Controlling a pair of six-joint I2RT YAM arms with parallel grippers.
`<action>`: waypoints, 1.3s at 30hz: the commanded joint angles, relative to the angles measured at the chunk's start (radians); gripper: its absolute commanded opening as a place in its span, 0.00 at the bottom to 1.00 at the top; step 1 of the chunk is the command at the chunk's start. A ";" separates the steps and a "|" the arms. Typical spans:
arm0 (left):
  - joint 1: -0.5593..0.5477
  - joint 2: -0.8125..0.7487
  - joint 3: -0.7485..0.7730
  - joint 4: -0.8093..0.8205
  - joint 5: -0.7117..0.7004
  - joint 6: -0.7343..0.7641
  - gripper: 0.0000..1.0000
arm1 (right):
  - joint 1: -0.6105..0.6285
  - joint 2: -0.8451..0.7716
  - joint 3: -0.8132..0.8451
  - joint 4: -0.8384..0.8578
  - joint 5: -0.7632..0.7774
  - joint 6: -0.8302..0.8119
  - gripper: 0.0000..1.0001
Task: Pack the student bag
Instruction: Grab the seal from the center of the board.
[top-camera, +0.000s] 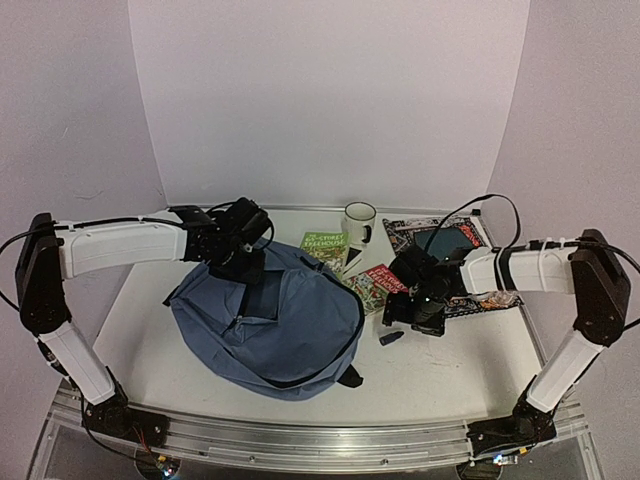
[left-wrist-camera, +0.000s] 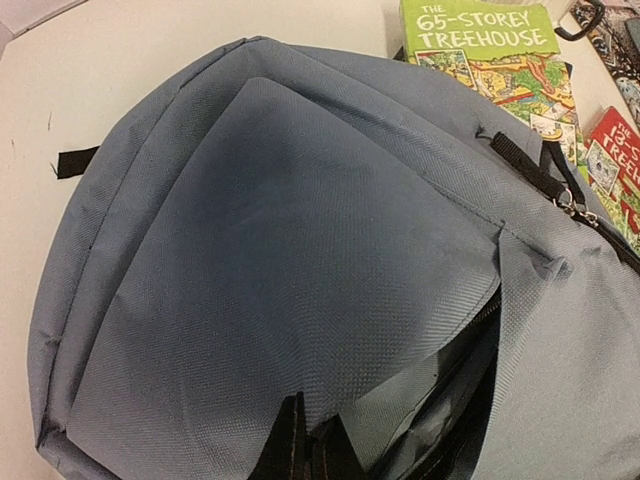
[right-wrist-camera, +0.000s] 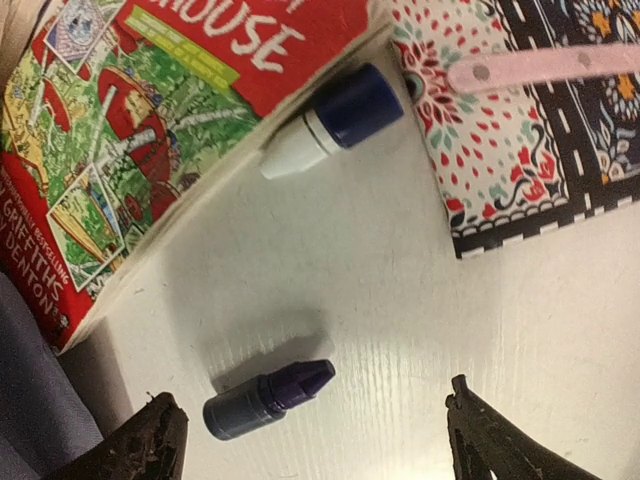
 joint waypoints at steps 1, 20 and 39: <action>0.013 -0.013 0.058 -0.009 0.009 -0.003 0.00 | 0.046 0.022 0.009 -0.085 0.033 0.179 0.88; 0.016 -0.019 0.050 -0.009 0.077 0.023 0.00 | 0.090 0.195 0.083 -0.031 0.050 0.321 0.46; 0.055 -0.012 0.055 -0.012 0.206 -0.042 0.00 | 0.123 0.083 0.213 -0.102 0.137 0.128 0.01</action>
